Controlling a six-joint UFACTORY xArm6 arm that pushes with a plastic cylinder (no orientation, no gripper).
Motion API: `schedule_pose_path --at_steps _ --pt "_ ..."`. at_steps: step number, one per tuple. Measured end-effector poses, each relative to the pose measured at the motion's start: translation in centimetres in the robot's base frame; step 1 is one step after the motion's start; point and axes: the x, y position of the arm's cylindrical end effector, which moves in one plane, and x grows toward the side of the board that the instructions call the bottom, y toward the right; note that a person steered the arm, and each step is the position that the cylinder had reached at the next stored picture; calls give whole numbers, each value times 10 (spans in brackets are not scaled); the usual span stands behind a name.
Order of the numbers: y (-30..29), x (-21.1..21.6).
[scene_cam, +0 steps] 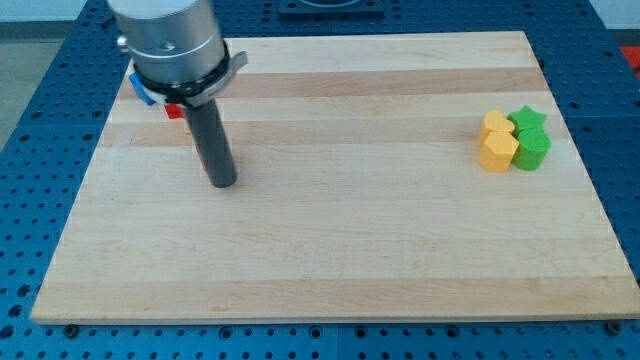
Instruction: Slide the red circle towards center of the board
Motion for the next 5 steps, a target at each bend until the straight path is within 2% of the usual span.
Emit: schedule_pose_path --at_steps 1,3,4,5 --pt "0 0" --pt "-57 3" --pt "-59 2" --pt "-54 -47"
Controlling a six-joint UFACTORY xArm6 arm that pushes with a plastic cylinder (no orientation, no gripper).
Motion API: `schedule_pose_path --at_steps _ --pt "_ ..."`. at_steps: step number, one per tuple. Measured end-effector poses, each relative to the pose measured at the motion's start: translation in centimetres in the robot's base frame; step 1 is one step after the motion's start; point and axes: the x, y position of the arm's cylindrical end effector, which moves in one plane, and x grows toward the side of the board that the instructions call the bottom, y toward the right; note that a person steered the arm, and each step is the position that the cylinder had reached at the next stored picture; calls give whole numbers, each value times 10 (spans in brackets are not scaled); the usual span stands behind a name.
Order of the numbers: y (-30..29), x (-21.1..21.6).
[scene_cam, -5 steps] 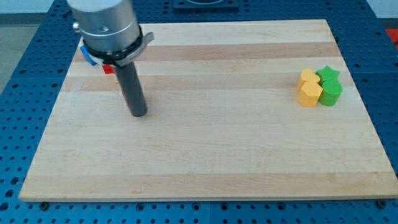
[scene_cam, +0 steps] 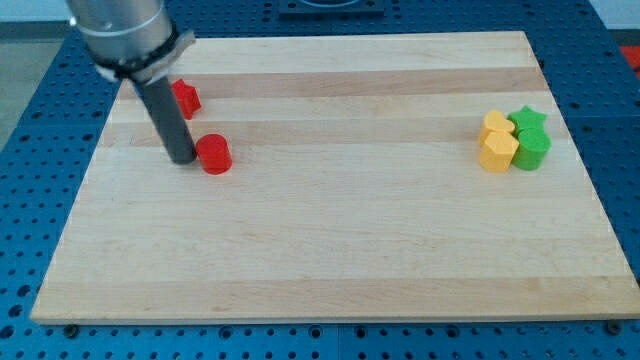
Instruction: Slide the red circle towards center of the board
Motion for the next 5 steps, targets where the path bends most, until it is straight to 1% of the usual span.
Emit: schedule_pose_path --at_steps 1,3,4,5 --pt "1 -1" --pt "1 18" --pt "1 17" --pt "30 12"
